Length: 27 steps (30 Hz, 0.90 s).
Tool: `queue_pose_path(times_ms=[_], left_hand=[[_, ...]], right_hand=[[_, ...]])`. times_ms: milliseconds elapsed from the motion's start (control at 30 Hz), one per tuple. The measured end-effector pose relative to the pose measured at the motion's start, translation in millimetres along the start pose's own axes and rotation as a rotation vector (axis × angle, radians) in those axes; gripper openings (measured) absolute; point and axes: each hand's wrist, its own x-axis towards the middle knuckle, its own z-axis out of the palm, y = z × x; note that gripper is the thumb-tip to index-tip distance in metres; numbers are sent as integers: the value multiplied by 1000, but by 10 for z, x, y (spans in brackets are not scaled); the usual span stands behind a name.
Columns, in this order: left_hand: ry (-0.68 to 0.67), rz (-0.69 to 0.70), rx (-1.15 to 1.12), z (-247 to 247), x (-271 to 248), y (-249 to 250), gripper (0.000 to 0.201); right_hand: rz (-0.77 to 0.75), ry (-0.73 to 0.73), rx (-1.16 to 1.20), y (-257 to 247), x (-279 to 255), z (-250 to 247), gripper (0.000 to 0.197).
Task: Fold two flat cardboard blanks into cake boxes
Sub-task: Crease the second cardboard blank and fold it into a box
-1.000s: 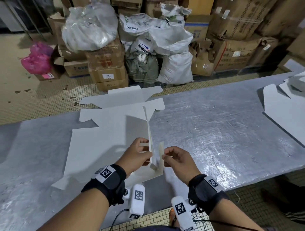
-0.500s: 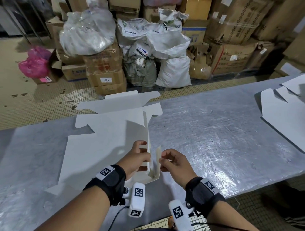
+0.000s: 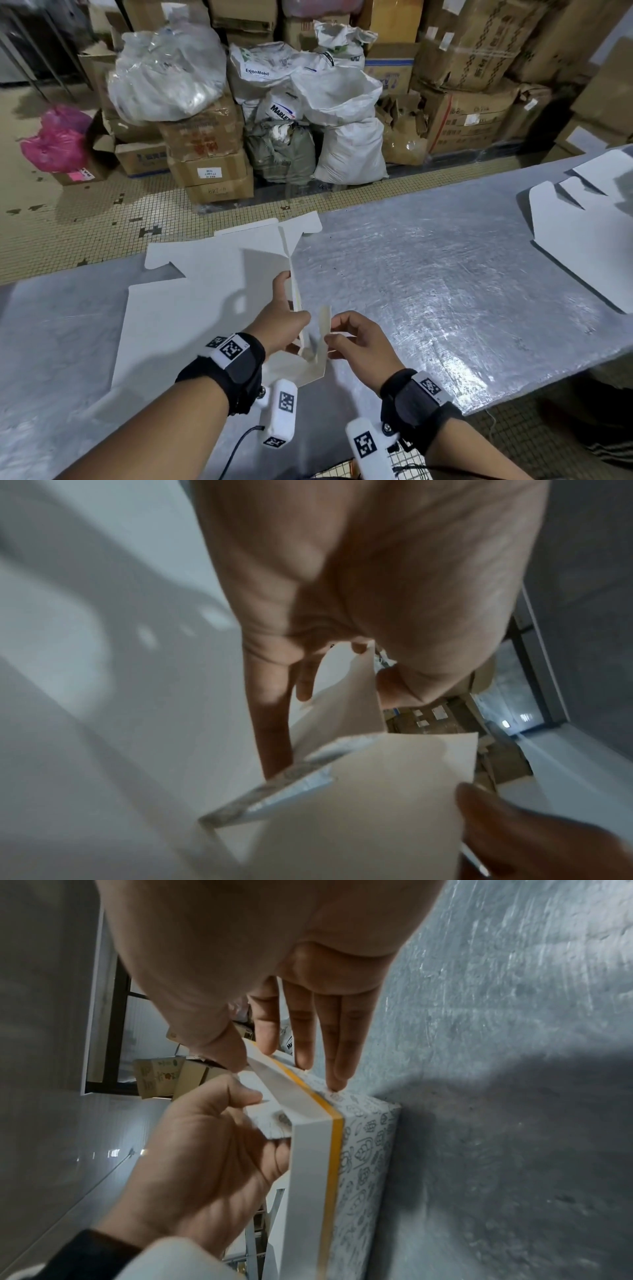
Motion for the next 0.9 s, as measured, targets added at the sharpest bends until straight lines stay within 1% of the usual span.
queue_pose_path(times_ms=[67, 133, 300, 433, 567, 733, 900], left_hand=[[-4, -8, 47, -12, -16, -8, 87], [-17, -25, 65, -9, -37, -21, 88], [-35, -60, 105, 26, -20, -64, 71], [-22, -28, 179, 30, -2, -66, 67], [4, 13, 141, 45, -40, -105, 64], [57, 55, 71, 78, 28, -213, 66], [91, 27, -155, 106, 29, -235, 68]], right_hand=[[-3, 6, 10, 10, 12, -8, 19], [3, 9, 25, 24, 15, -14, 12], [25, -1, 37, 18, 4, -2, 12], [19, -10, 26, 17, 2, 1, 8], [21, -8, 23, 15, -6, 2, 8], [17, -15, 14, -7, -44, 11, 8], [10, -16, 1, -33, -72, 24, 8]])
